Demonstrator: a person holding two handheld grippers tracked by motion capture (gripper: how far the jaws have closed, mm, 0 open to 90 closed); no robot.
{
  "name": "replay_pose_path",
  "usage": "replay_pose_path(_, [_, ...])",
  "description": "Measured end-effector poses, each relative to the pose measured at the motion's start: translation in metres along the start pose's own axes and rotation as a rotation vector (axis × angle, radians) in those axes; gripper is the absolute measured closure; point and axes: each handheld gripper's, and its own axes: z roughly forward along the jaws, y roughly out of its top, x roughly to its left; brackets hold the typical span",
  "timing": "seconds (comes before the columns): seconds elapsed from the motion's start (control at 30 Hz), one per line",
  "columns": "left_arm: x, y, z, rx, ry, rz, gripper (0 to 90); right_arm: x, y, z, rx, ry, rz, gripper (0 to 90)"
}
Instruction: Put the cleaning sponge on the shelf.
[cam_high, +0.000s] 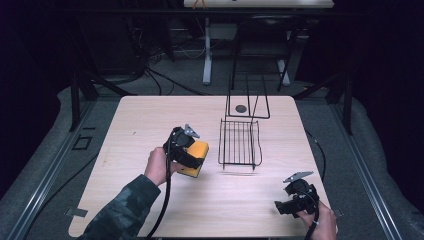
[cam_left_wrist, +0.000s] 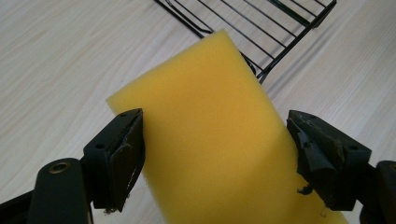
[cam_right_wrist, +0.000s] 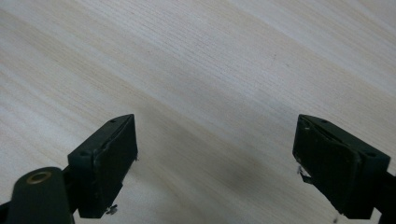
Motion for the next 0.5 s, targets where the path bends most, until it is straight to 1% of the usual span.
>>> replay_pose_path(0.13, [-0.001,0.008,0.0,-0.013,-0.001,0.005,21.4,0.0,0.0,0.0,0.001,-0.001,-0.003,13.3])
replay_pose_path(0.23, [-0.002,0.014,0.0,-0.019,-0.005,0.007,21.5,0.0,0.0,0.0,-0.009,0.001,0.003,13.3])
replay_pose_path(0.3, [-0.003,0.02,-0.001,-0.022,-0.004,0.015,21.6,0.0,0.0,0.0,-0.002,-0.002,-0.002,13.3])
replay_pose_path(0.33, [-0.003,0.02,-0.001,-0.022,-0.004,0.015,21.6,0.0,0.0,0.0,-0.002,-0.002,-0.002,13.3])
replay_pose_path(0.5, [-0.006,0.03,-0.001,-0.031,-0.003,0.026,21.6,0.001,0.0,-0.001,0.002,-0.002,-0.003,13.3])
